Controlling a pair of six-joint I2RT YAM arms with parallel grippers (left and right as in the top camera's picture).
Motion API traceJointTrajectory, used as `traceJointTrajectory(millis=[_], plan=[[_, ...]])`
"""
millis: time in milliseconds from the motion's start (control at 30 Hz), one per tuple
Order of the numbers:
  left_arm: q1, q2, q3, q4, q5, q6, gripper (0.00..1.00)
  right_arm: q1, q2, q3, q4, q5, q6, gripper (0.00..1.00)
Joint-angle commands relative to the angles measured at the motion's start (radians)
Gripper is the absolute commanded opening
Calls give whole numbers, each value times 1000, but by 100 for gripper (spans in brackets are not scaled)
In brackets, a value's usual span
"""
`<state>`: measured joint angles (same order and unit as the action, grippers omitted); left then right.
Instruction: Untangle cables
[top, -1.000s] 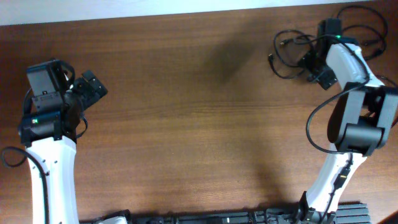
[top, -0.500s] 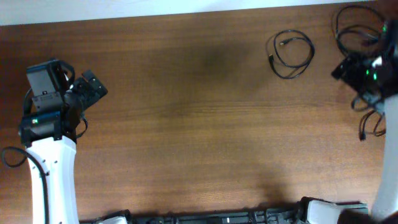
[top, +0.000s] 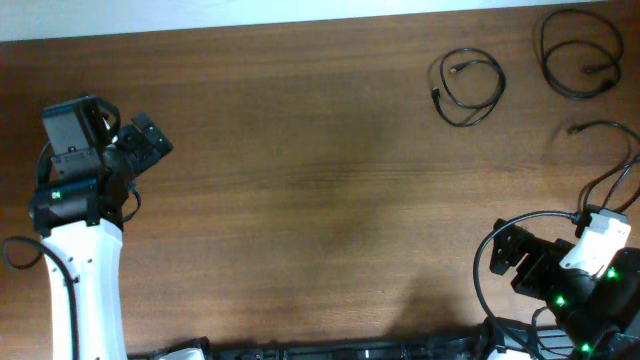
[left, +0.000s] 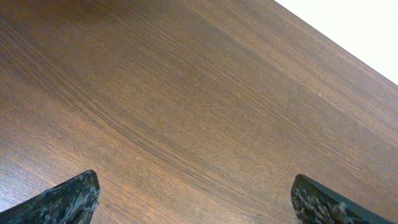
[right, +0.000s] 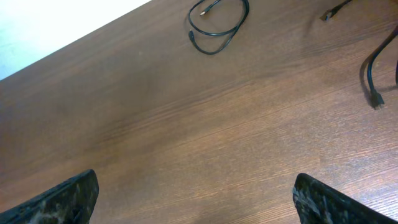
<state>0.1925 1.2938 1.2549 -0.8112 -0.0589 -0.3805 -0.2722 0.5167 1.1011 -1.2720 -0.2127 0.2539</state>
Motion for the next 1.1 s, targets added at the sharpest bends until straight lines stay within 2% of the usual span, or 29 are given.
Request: traceJointTrajectory(millis=[0,67,200,333,433,533,700,900,1067], plan=[[2,-12,6,2,0,19,99,3,1,-10,0,-16,-14,99],[2,-12,6,2,0,19,99,3,1,-10,0,-14,-14,99],[2,-12,6,2,0,19,99,132,-1,-10,13,44,-14,98],[2,-12,6,2,0,19,99,142,-67,-88,131,64,-14,99],[2,-12,6,2,0,19,99,143,-179,-249,317,63,-10,98],[2,-12,6,2,0,19,99,150,-336,-497,542,59,21,99],[2,-12,6,2,0,19,99,150,-515,-758,748,60,42,98],[2,-12,6,2,0,19,99,171,-513,-930,1011,73,69,99],[2,-12,6,2,0,19,99,249,-513,-1009,1061,170,69,99]])
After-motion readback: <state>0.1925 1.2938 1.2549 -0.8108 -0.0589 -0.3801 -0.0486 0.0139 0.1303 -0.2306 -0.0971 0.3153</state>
